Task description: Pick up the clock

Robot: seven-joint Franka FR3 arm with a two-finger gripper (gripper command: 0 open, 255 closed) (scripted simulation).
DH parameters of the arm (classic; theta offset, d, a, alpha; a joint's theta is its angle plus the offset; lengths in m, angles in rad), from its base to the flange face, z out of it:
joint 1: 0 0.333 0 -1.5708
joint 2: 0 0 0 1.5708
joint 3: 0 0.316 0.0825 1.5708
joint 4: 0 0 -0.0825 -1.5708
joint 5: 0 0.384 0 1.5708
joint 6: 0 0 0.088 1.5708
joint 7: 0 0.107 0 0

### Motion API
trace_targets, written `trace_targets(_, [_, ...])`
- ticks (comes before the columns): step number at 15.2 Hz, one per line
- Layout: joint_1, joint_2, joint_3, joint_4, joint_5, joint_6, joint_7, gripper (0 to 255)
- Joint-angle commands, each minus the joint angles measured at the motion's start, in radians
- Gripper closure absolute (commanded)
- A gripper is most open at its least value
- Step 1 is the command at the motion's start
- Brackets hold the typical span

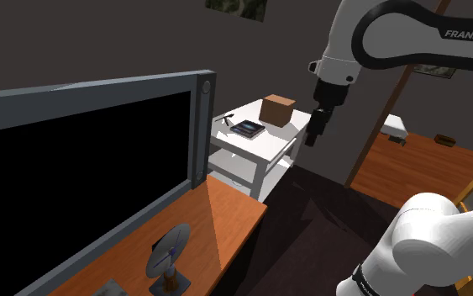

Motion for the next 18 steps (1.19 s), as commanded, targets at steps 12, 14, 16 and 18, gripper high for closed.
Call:
trace_targets(12, [-0.016,0.004,0.287,-0.181,0.24,0.213,0.542,0])
trace_targets(14, [-0.021,0.037,0.346,-0.188,0.28,0.264,0.64,0])
trace_targets(16, [-0.031,0.08,0.406,-0.188,0.315,0.319,0.738,0])
trace_targets(18, [-0.047,0.132,0.467,-0.179,0.344,0.376,0.836,0])
